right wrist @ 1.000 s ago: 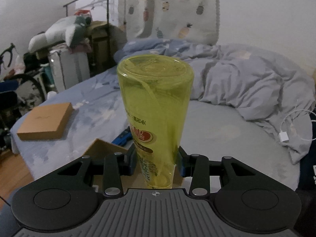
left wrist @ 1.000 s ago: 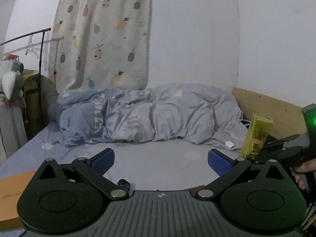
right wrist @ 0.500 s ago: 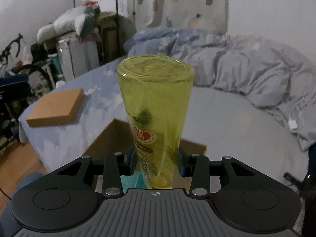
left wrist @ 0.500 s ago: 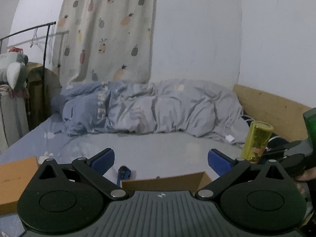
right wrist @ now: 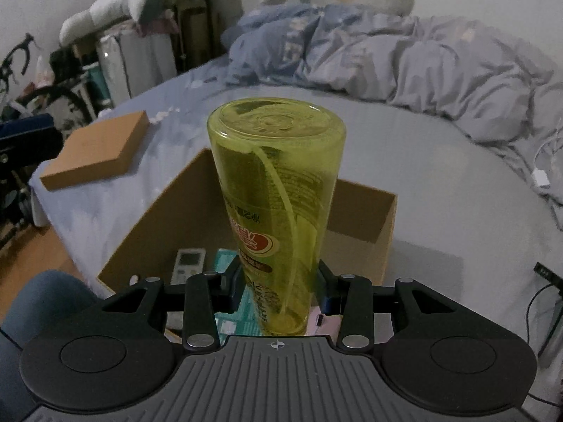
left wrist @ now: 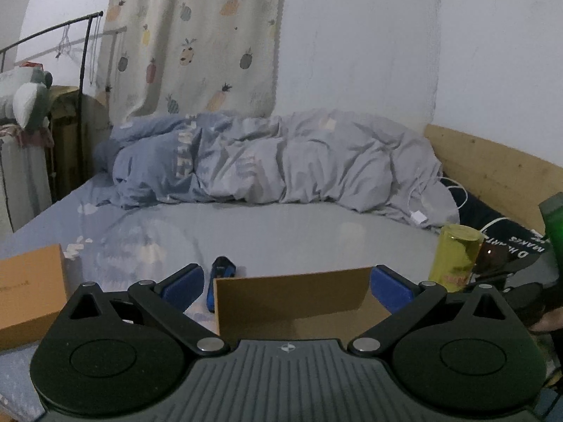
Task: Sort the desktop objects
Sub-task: 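Carry the yellow bottle with the right gripper over the cardboard box, then lower the bottle into the box beside the teal box, open right gripper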
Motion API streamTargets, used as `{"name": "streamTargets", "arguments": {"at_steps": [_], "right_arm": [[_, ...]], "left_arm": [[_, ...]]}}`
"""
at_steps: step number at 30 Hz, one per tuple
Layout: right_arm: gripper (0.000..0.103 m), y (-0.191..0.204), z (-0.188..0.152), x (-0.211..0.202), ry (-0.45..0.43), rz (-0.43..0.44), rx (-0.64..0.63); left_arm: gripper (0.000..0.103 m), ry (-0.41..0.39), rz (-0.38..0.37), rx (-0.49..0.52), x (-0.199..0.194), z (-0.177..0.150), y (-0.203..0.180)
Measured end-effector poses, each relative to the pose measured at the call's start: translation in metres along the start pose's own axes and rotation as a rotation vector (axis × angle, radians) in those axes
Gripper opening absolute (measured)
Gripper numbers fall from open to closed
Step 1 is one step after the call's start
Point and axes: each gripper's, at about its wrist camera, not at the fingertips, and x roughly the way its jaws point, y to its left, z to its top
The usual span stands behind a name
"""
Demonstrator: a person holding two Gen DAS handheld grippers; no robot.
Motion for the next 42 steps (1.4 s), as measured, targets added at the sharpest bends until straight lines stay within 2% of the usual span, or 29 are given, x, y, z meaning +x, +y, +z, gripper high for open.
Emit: {"name": "streamTargets", "arguments": {"at_steps": [9, 20, 28, 42], "right_arm": [[0.044, -0.003, -0.012, 0.036, 0.082, -0.020, 0.008], [0.044, -0.006, -0.014, 0.078, 0.139, -0.024, 0.046], [0.044, -0.011, -0.016, 0.098, 0.171, -0.046, 0.070], [0.044, -0.007, -0.016, 0.138, 0.255, -0.092, 0.025]], "left_arm": [[0.103, 0.047, 0.010, -0.041, 0.018, -0.023, 0.012], [0.103, 0.112, 0.012, -0.029, 0.034, -0.045, 0.016], [0.103, 0.123, 0.033, -0.016, 0.044, -0.045, 0.017], [0.103, 0.164, 0.013, -0.045, 0.054, -0.052, 0.023]]}}
